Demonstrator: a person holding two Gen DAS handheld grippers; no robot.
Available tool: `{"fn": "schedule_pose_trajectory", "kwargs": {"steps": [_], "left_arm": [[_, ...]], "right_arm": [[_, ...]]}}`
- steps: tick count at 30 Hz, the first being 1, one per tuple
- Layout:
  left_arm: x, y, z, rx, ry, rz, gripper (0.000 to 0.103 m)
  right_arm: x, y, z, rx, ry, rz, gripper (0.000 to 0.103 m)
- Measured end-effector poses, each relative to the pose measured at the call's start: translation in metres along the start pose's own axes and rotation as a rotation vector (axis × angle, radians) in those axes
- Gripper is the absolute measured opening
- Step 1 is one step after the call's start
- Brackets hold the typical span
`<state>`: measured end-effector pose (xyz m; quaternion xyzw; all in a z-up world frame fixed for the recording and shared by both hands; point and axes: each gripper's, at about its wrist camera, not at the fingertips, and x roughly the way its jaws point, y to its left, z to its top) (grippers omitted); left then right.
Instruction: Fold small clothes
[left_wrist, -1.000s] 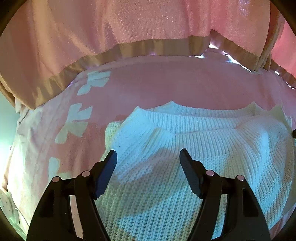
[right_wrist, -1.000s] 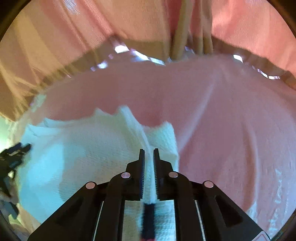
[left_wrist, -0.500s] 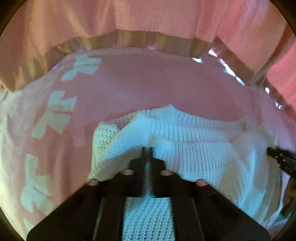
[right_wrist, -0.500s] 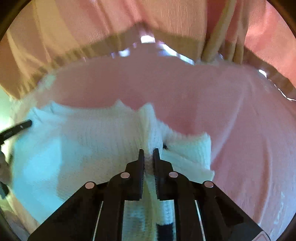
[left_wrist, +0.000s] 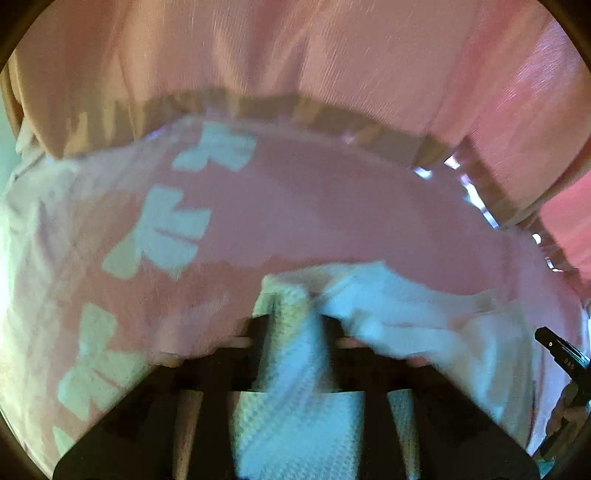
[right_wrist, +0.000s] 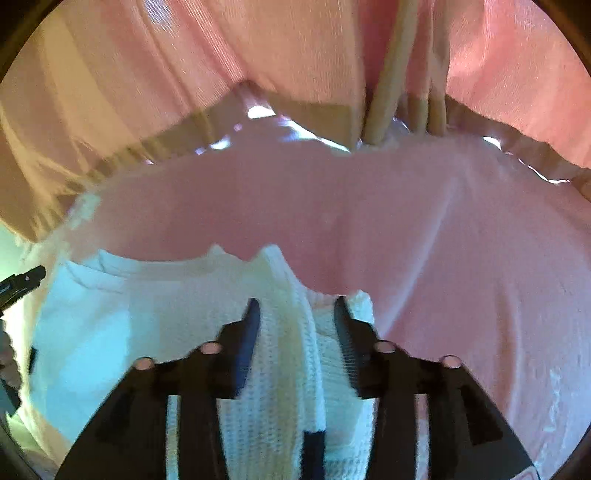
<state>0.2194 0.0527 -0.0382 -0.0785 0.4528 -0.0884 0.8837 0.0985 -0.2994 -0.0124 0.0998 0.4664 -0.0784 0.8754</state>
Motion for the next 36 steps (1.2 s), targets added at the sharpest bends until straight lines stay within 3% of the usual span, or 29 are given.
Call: {"fn": "schedule_pose_trajectory", "kwargs": {"steps": [1, 2, 5, 6, 7, 8, 10, 12, 16, 18, 19, 20, 22, 24, 26, 27, 29, 33, 36], "left_arm": [[-0.004, 0.000, -0.001, -0.003, -0.027, -0.012, 0.098], [-0.006, -0.003, -0.003, 0.014, -0.052, -0.017, 0.097], [0.011, -0.015, -0.006, 0.112, -0.002, 0.012, 0.095], [0.020, -0.018, -0.010, 0.143, 0.027, 0.034, 0.082], [0.030, -0.019, -0.013, 0.158, 0.056, 0.044, 0.056], [0.043, -0.020, -0.016, 0.161, 0.115, 0.044, 0.044], [0.048, -0.016, -0.016, 0.141, 0.116, 0.071, 0.019], [0.042, -0.014, -0.010, 0.115, 0.089, 0.045, 0.013], [0.023, -0.008, 0.005, 0.058, 0.007, 0.025, 0.005], [0.029, -0.001, 0.008, 0.037, 0.013, 0.063, 0.005], [0.034, 0.000, 0.007, 0.037, 0.031, 0.072, 0.005], [0.043, 0.000, 0.005, 0.050, 0.055, 0.083, 0.006], [0.052, -0.004, 0.001, 0.084, 0.077, 0.111, 0.010], [0.039, -0.011, 0.005, 0.092, 0.058, 0.114, 0.020], [0.018, -0.016, 0.010, 0.091, 0.010, 0.088, 0.056], [0.004, -0.016, 0.009, 0.086, -0.033, 0.103, 0.083], [-0.020, -0.014, 0.004, 0.080, -0.097, 0.120, 0.087], [-0.043, -0.005, -0.020, 0.076, -0.066, 0.055, 0.087], [-0.054, -0.006, -0.051, 0.135, -0.049, 0.034, 0.087]], "right_arm": [[0.001, 0.002, 0.001, -0.007, 0.003, -0.003, 0.043], [0.005, 0.006, 0.002, -0.011, 0.013, -0.006, 0.043], [0.023, 0.007, 0.000, -0.010, 0.076, 0.008, 0.043], [0.028, 0.008, -0.001, -0.013, 0.089, 0.009, 0.043], [0.031, 0.007, -0.003, -0.023, 0.098, 0.007, 0.043], [0.039, 0.009, -0.005, -0.040, 0.118, -0.004, 0.043], [0.046, 0.010, -0.014, -0.048, 0.131, -0.005, 0.041], [0.043, 0.012, -0.015, -0.057, 0.114, 0.013, 0.008], [0.013, 0.008, -0.001, -0.028, -0.017, 0.022, 0.007], [0.029, -0.001, -0.001, -0.002, 0.034, -0.022, 0.007], [0.050, -0.005, -0.006, 0.013, 0.122, -0.022, 0.008], [0.058, -0.007, -0.009, 0.023, 0.145, -0.021, 0.008], [0.051, -0.003, -0.005, 0.005, 0.124, -0.037, 0.009], [0.028, 0.000, 0.003, 0.001, 0.069, -0.027, 0.023], [0.006, 0.000, 0.007, 0.011, 0.004, -0.003, 0.033], [0.001, 0.000, 0.007, 0.008, -0.005, 0.001, 0.033], [-0.004, 0.001, 0.001, 0.004, 0.017, 0.016, 0.034], [-0.021, 0.004, -0.044, -0.005, 0.103, 0.087, 0.050], [-0.036, 0.007, -0.089, -0.024, 0.102, 0.106, 0.063]]}}
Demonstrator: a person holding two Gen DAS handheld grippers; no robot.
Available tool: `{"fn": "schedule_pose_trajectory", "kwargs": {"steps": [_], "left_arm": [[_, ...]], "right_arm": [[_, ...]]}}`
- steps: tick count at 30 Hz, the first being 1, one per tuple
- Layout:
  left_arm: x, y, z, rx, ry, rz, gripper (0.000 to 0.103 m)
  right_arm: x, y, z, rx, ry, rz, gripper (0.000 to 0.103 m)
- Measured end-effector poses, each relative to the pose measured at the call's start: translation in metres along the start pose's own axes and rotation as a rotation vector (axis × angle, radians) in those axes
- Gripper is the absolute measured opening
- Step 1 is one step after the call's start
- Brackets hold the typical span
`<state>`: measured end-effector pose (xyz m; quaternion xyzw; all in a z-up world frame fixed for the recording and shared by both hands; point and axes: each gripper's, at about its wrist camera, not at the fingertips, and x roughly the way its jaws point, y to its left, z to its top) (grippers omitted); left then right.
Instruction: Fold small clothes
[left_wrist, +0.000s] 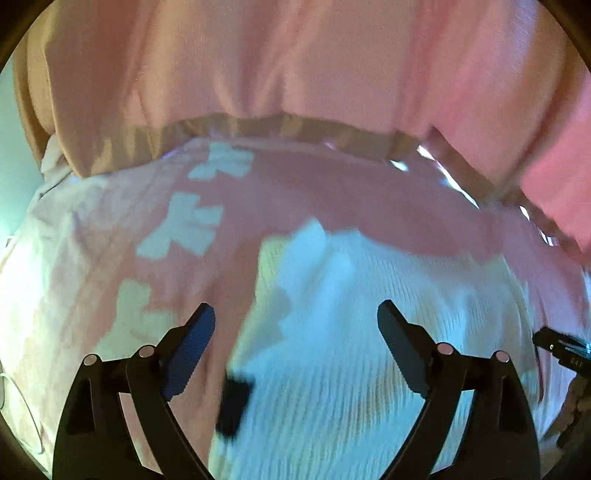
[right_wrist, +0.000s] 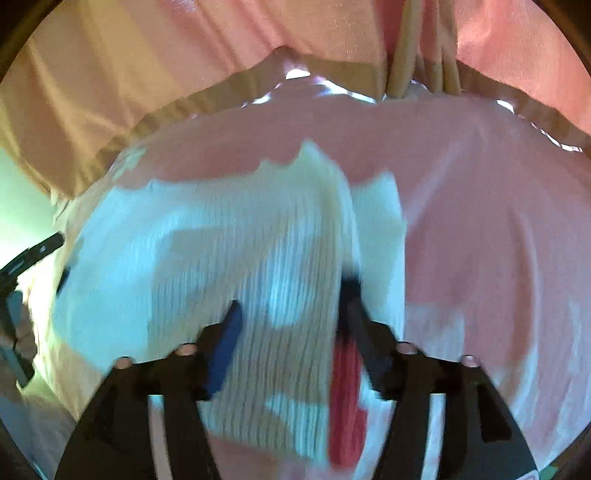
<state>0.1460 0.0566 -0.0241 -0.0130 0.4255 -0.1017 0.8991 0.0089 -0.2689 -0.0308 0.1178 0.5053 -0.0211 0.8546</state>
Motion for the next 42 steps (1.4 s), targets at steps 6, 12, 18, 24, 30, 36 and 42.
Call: {"fn": "schedule_pose_trajectory", "kwargs": {"steps": [6, 12, 18, 24, 30, 36, 42], "left_arm": [[0.041, 0.002, -0.059, 0.108, 0.147, 0.089, 0.064], [0.036, 0.011, -0.057, 0.078, 0.149, 0.082, 0.066], [0.025, 0.009, -0.054, 0.062, 0.134, 0.081, 0.069], [-0.002, 0.000, -0.010, -0.007, 0.008, 0.009, 0.084], [0.058, 0.001, 0.032, -0.068, 0.109, -0.018, 0.090], [0.094, 0.014, 0.034, -0.090, 0.165, 0.044, 0.090], [0.122, 0.019, 0.035, -0.126, 0.231, 0.011, 0.090]], "right_arm": [[0.007, -0.004, -0.045, 0.017, 0.010, -0.057, 0.008], [0.006, -0.053, -0.065, 0.148, 0.021, -0.131, 0.007], [-0.012, -0.030, -0.052, 0.082, 0.002, -0.116, 0.014], [-0.029, -0.016, 0.013, 0.002, -0.092, -0.114, 0.062], [0.021, -0.038, 0.076, 0.034, -0.039, -0.098, 0.066], [0.056, -0.045, 0.086, 0.103, 0.045, -0.032, 0.066], [0.070, -0.046, 0.083, 0.121, 0.080, -0.033, 0.073]]}}
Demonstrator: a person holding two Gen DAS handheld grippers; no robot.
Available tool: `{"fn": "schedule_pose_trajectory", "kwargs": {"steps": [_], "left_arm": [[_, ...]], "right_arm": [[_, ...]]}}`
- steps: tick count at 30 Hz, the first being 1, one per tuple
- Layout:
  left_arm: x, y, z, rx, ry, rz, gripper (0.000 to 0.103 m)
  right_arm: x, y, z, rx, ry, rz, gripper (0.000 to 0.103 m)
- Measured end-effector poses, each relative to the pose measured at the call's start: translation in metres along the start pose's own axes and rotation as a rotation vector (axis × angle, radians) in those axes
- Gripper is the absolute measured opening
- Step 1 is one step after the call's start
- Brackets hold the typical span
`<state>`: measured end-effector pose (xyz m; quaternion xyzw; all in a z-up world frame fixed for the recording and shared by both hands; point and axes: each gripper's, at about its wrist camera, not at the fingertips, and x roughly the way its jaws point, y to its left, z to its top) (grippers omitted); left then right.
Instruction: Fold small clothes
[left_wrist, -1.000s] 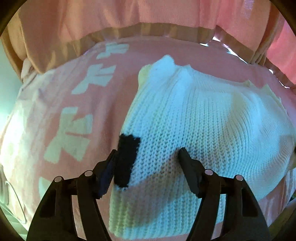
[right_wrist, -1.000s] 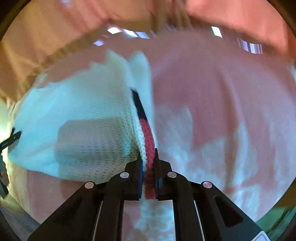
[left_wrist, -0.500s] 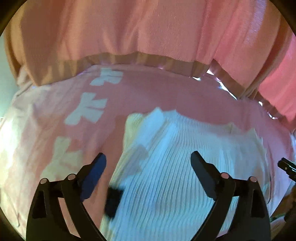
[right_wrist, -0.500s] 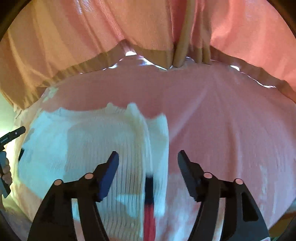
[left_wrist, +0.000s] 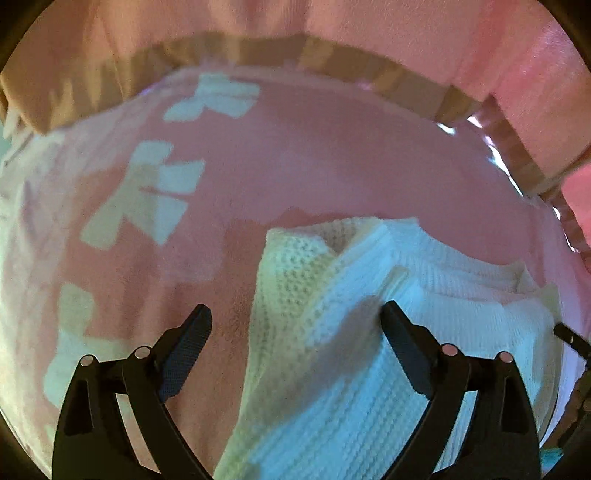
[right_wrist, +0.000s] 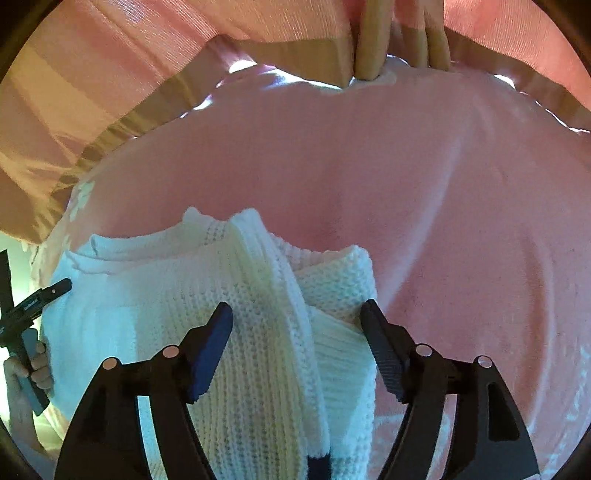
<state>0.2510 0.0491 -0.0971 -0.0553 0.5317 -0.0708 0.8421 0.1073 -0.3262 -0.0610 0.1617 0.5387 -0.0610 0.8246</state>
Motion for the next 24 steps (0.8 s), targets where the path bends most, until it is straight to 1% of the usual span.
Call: {"fn": "schedule_pose_trajectory", "kwargs": {"steps": [2, 7, 13, 17, 22, 24], "left_arm": [[0.008, 0.000, 0.002, -0.016, 0.015, 0.004, 0.092], [0.012, -0.011, 0.004, -0.014, 0.000, 0.032, 0.093], [0.016, -0.015, 0.005, 0.000, -0.013, 0.053, 0.096], [0.020, -0.016, 0.007, 0.001, -0.019, 0.059, 0.098], [0.022, -0.017, 0.009, 0.009, -0.027, 0.065, 0.098], [0.022, -0.017, 0.009, 0.009, -0.028, 0.065, 0.098]], "right_arm": [[0.004, -0.001, 0.001, 0.002, 0.008, -0.010, 0.075], [0.014, -0.002, 0.005, -0.001, 0.014, -0.028, 0.082], [0.025, -0.005, 0.010, 0.031, 0.028, 0.001, 0.085], [0.028, -0.004, 0.012, 0.033, 0.024, -0.003, 0.088], [0.028, -0.003, 0.014, 0.030, 0.015, -0.011, 0.087], [0.027, -0.001, 0.013, 0.027, 0.006, -0.015, 0.079]]}}
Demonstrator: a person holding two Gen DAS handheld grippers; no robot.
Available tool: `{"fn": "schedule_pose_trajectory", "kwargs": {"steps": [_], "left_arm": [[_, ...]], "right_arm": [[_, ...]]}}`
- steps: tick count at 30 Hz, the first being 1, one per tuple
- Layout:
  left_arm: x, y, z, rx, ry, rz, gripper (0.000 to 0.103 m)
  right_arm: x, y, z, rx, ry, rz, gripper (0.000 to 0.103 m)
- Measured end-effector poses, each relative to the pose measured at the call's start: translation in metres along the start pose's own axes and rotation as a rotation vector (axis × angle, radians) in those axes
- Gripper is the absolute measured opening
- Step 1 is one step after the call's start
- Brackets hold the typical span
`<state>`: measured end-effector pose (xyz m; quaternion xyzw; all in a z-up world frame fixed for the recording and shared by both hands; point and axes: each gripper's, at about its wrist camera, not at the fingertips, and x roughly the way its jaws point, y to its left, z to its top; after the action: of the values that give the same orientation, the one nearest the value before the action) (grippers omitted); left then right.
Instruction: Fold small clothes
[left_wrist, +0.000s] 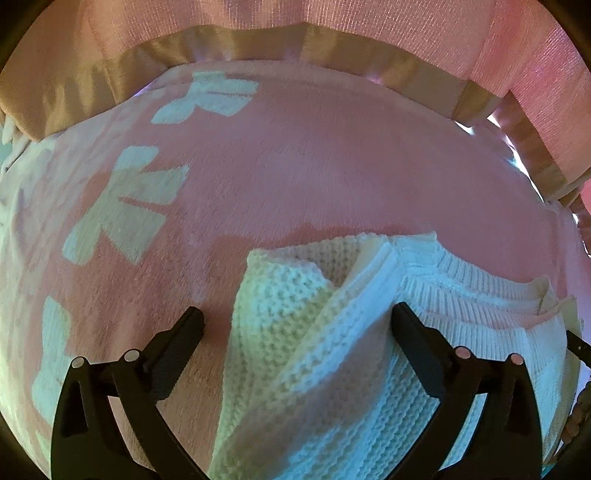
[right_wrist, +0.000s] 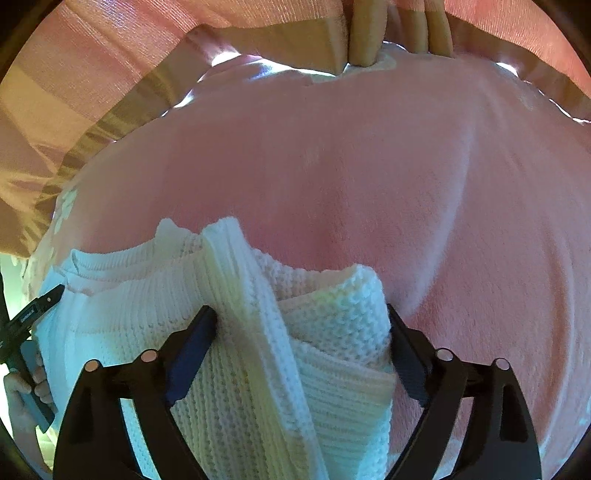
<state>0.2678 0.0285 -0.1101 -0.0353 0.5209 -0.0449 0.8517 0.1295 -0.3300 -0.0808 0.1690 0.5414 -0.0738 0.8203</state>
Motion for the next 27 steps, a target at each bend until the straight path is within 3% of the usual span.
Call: {"fn": "schedule_pose_trajectory", "kwargs": {"steps": [3, 8, 9, 10, 11, 12, 13, 17, 21, 24, 26, 27], "left_arm": [[-0.001, 0.001, 0.000, -0.004, 0.001, -0.004, 0.098], [-0.004, 0.000, 0.000, 0.001, -0.003, -0.013, 0.092], [-0.005, -0.001, 0.000, 0.008, -0.012, -0.022, 0.084], [-0.008, -0.003, 0.000, 0.014, -0.018, -0.031, 0.065], [-0.012, -0.006, 0.000, 0.025, -0.028, -0.058, 0.055], [-0.015, -0.008, 0.001, 0.030, -0.032, -0.066, 0.040], [-0.019, -0.011, 0.001, 0.032, -0.037, -0.065, 0.031], [-0.033, -0.006, 0.005, 0.004, -0.072, -0.064, 0.029], [-0.018, 0.010, 0.006, -0.061, -0.061, -0.059, 0.029], [-0.032, 0.011, 0.011, -0.091, -0.098, -0.076, 0.027], [-0.040, 0.013, 0.014, -0.092, -0.131, -0.061, 0.027], [-0.038, 0.017, 0.014, -0.111, -0.124, -0.067, 0.028]], "right_arm": [[-0.003, 0.003, 0.001, -0.020, -0.013, -0.013, 0.068], [-0.005, 0.001, 0.003, -0.017, -0.017, -0.010, 0.062], [-0.005, 0.001, 0.003, -0.018, -0.024, -0.014, 0.053], [-0.007, 0.002, 0.002, -0.025, -0.032, -0.016, 0.045], [-0.010, 0.004, 0.003, -0.038, -0.042, -0.006, 0.034], [-0.013, 0.005, 0.003, -0.038, -0.049, 0.002, 0.028], [-0.017, 0.006, 0.004, -0.037, -0.061, 0.013, 0.028], [-0.030, 0.006, 0.009, -0.022, -0.127, 0.031, 0.026], [-0.029, 0.010, 0.015, -0.014, -0.158, 0.027, 0.024], [-0.042, 0.018, 0.026, -0.015, -0.237, 0.051, 0.024], [-0.036, 0.021, 0.035, -0.015, -0.236, 0.038, 0.024], [-0.021, 0.021, 0.038, -0.022, -0.193, 0.020, 0.025]]}}
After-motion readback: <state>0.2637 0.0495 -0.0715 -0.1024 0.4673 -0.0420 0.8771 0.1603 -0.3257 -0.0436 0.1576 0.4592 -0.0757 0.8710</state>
